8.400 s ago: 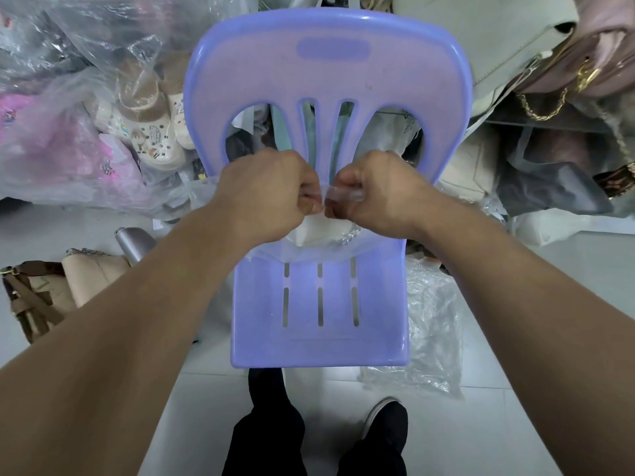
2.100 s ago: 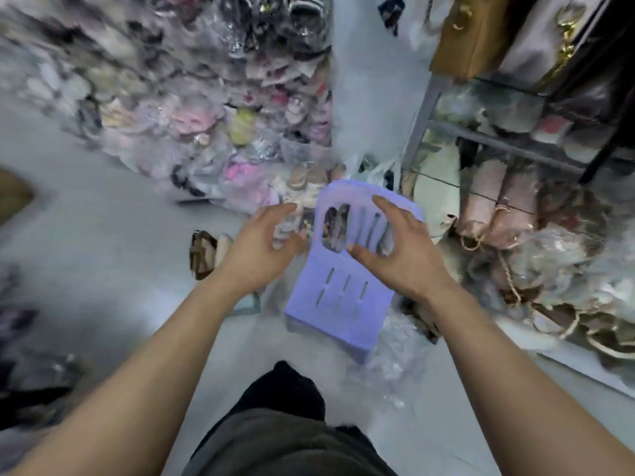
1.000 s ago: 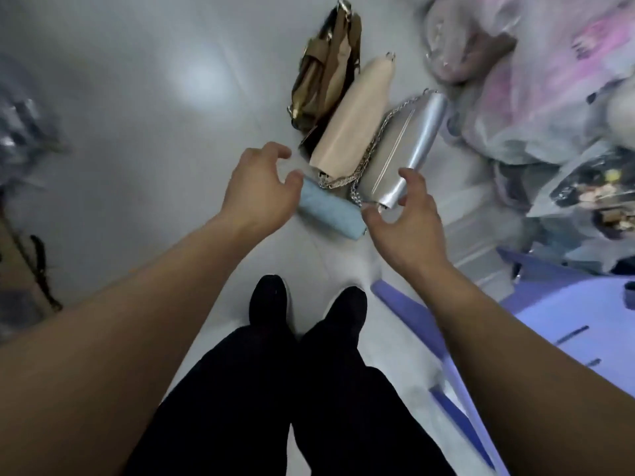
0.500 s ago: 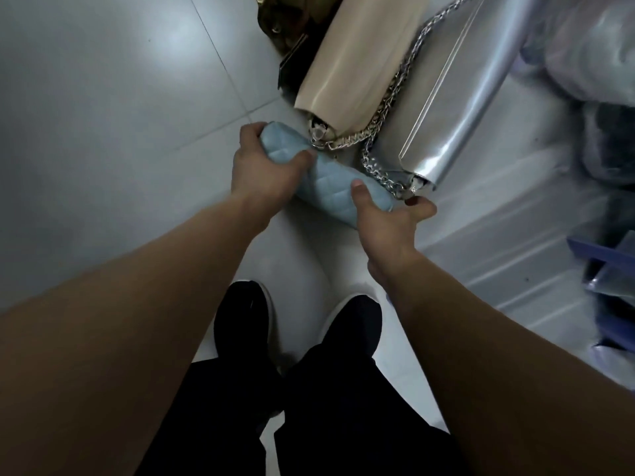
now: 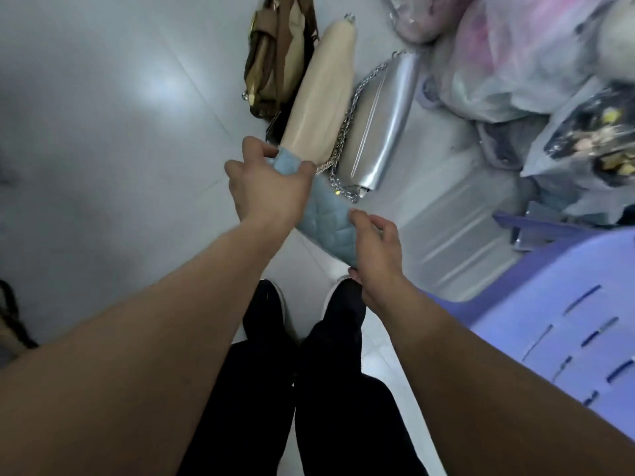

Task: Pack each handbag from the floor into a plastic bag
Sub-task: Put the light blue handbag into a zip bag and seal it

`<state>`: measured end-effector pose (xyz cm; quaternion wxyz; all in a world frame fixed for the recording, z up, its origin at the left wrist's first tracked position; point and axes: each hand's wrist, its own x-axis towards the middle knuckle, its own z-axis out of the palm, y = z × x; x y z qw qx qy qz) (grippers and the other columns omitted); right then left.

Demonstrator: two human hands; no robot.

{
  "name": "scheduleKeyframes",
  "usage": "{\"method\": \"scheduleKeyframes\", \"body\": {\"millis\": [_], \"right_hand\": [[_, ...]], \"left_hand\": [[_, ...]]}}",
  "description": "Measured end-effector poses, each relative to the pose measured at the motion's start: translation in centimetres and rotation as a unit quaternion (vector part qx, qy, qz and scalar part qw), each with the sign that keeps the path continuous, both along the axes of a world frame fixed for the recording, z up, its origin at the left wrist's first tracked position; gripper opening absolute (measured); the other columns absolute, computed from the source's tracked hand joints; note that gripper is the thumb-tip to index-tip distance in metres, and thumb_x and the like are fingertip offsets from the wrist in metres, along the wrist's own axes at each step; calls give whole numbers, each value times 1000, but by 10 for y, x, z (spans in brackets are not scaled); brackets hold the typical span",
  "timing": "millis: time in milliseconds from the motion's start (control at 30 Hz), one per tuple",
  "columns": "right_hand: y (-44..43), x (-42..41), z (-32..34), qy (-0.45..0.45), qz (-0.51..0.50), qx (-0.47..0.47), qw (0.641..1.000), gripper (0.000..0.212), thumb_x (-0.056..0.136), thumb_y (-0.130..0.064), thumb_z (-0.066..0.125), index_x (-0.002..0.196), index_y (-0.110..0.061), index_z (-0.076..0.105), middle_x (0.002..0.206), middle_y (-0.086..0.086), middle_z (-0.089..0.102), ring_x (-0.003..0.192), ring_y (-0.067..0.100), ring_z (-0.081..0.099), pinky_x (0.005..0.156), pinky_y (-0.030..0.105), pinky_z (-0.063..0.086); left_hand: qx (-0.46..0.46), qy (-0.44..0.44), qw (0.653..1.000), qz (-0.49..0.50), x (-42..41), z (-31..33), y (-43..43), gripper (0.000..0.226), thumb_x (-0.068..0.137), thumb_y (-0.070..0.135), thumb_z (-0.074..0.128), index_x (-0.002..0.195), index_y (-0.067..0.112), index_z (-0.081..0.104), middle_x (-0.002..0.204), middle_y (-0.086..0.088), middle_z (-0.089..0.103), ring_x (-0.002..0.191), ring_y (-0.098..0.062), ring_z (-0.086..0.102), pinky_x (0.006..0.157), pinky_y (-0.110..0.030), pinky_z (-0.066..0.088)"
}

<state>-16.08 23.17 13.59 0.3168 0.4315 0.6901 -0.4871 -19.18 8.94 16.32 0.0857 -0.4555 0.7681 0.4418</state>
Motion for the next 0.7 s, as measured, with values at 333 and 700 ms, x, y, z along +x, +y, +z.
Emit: {"method": "scheduleKeyframes", "body": {"millis": [333, 700], "right_hand": [[80, 9, 167, 65, -213, -81, 972, 62, 72, -66, 80, 110, -25, 52, 122, -3, 60, 102, 19, 69, 76, 48, 65], [239, 53, 193, 8, -74, -104, 992, 68, 75, -93, 45, 111, -35, 45, 123, -3, 59, 108, 27, 65, 97, 51, 53]], "left_hand": [[-73, 158, 962, -210, -40, 162, 131, 63, 66, 26, 82, 122, 25, 54, 137, -12, 28, 122, -32, 37, 92, -23, 34], [76, 154, 823, -541, -57, 218, 245, 81, 67, 12, 83, 131, 32, 37, 117, 0, 52, 94, -20, 61, 73, -36, 56]]}}
